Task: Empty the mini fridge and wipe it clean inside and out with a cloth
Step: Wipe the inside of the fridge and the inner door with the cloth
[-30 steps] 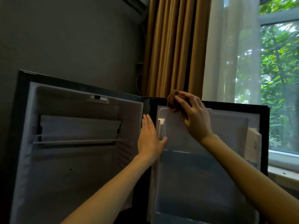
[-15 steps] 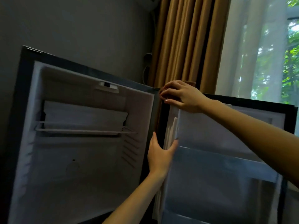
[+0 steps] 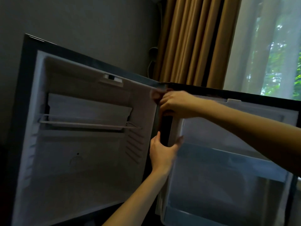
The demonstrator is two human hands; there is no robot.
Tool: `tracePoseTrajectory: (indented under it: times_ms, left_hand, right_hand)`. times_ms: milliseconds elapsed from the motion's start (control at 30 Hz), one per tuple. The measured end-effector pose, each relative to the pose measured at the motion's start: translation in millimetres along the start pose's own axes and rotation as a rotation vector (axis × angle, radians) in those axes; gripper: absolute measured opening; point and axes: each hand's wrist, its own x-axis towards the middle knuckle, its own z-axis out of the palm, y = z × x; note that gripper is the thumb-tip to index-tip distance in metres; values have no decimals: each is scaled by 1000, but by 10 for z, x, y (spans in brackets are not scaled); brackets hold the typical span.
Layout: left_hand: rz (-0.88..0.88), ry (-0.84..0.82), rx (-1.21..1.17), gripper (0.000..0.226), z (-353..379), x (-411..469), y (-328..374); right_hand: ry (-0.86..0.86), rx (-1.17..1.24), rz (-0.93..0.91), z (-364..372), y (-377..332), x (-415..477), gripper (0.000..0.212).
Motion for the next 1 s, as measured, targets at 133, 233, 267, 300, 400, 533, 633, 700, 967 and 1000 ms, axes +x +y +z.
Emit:
tracePoseTrajectory:
  times_ms: [133,233,267,300,400,533,633,700,967,1000]
  left_hand:
    - [-18,8,-58,75,-56,10,-28]
    - [-69,-77,-207,81,-200,-17,-129]
    - [-55,-98,-209,82,-257,-19,-184]
    - [-37,-124,-176,78,-314,-11,-240]
    - [-14,-193,-89,48,-402,48,-351]
    - [15,-218,-89,30,-403,73,-422]
    - [71,-251,-80,40,-417,40,-433]
    - [109,-234,-124,61,-428,44,-396]
    - [374,-87,-47,70,-142,236,-97]
    - [390,-82,-44,69,-81,267,-49]
  right_hand:
    - [-304,170,-2,180,-429,164,29]
    - [-208,126,32,285,-490,158,43]
    - [-168,62,71,302,-483,141,49]
    - [-116,-4,101,328,-481,125,52]
    - [65,-68,135,422,-473,70,42]
    - [217,-27,172,582,-401,-46,30]
    - [277,1,91,685,-303,-153,30]
    - [296,51,73,746,-248,-217,34]
    - [623,167,548,1298,-480,-524,71]
    - [668,219,657,1382,-550,-533,75]
